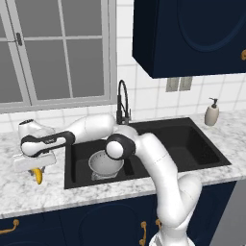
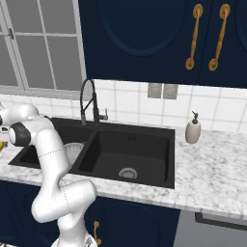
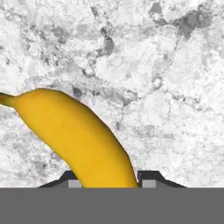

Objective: Put the colander in the sink, put the banana in the colander, and turn on the sink faucet and pour water over the colander.

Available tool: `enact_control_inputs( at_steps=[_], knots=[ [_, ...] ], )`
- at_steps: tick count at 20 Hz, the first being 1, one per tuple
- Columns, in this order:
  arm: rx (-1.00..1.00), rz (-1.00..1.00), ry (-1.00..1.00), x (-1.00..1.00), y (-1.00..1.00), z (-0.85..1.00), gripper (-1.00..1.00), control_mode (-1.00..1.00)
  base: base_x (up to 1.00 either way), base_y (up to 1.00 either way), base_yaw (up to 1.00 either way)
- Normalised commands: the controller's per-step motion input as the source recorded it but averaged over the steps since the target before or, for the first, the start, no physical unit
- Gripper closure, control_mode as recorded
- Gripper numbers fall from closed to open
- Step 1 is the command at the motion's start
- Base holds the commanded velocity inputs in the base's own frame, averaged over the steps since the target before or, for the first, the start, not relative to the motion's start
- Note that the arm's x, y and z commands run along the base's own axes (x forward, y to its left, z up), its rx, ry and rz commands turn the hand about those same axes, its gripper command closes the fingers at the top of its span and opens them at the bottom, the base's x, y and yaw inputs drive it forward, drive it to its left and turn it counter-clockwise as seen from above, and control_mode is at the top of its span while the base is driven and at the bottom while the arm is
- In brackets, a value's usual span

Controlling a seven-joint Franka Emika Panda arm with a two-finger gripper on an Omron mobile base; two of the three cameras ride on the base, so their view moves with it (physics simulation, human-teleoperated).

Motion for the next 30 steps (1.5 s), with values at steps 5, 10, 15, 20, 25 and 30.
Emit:
enact_control_inputs(
  at_steps=[5, 10, 15, 20, 25, 30],
  knots=[
    [0.0, -0.04, -0.05, -0.1, -0.39, 0.09, 1.0, -1.0, 0.0, 0.0, 0.0],
    [0.0, -0.14, -0.03, -0.05, -0.68, 0.13, 1.0, -1.0, 0.0, 0.0, 0.0],
    [0.02, -0.03, -0.21, 0.0, -0.47, 0.0, 1.0, -1.0, 0.0, 0.0, 0.0],
    [0.04, -0.02, -0.27, 0.0, -0.53, 0.0, 1.0, -1.0, 0.0, 0.0, 0.0],
    [0.07, -0.14, -0.06, 0.0, -0.84, 0.05, 1.0, -1.0, 0.0, 0.0, 0.0],
    [0.12, -0.17, 0.0, 0.0, -0.97, 0.06, 1.0, -1.0, 0.0, 0.0, 0.0]
  ],
)
